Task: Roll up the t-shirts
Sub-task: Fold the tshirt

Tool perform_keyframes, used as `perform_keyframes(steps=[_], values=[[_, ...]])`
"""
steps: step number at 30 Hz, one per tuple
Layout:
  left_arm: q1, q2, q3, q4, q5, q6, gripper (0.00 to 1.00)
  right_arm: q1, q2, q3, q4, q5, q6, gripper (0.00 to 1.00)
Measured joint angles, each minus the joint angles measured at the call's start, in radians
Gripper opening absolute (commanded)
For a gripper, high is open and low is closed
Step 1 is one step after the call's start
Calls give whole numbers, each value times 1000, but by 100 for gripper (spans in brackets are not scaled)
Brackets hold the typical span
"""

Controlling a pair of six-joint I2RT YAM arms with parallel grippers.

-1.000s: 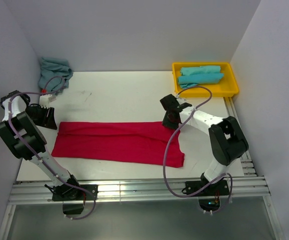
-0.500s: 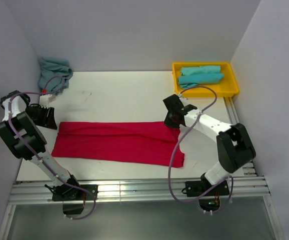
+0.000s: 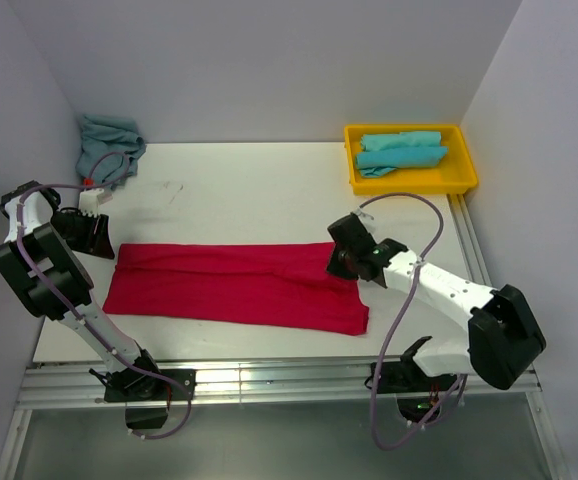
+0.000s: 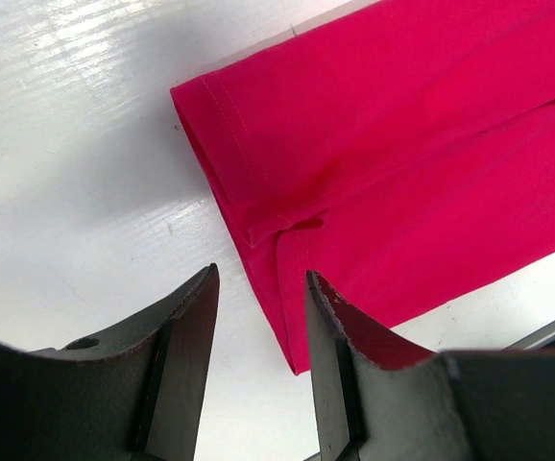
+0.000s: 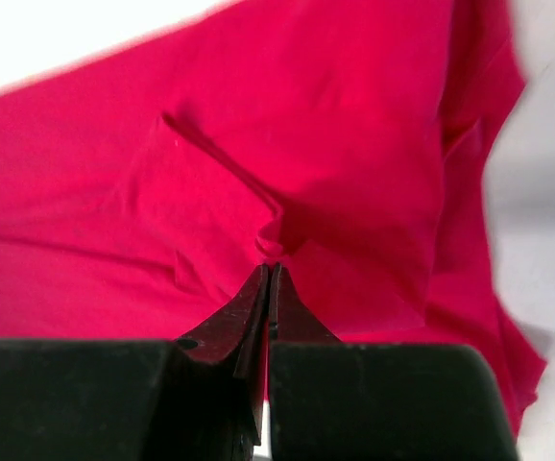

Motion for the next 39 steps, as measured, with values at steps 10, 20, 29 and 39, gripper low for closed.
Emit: perform_keyframes(steps=[10,20,29,39], values=[[0,0,0,0,0,0,46,140,-55,-117,-1,12,98,13],[0,0,0,0,-2,1,46,193,-31,-129,-34,42,146,37],[0,0,0,0,-2,0,46,196,-39,-34,-102,106,152,36],[0,1,0,0,-1,0,45,141,225,182,-95,137,105,30]])
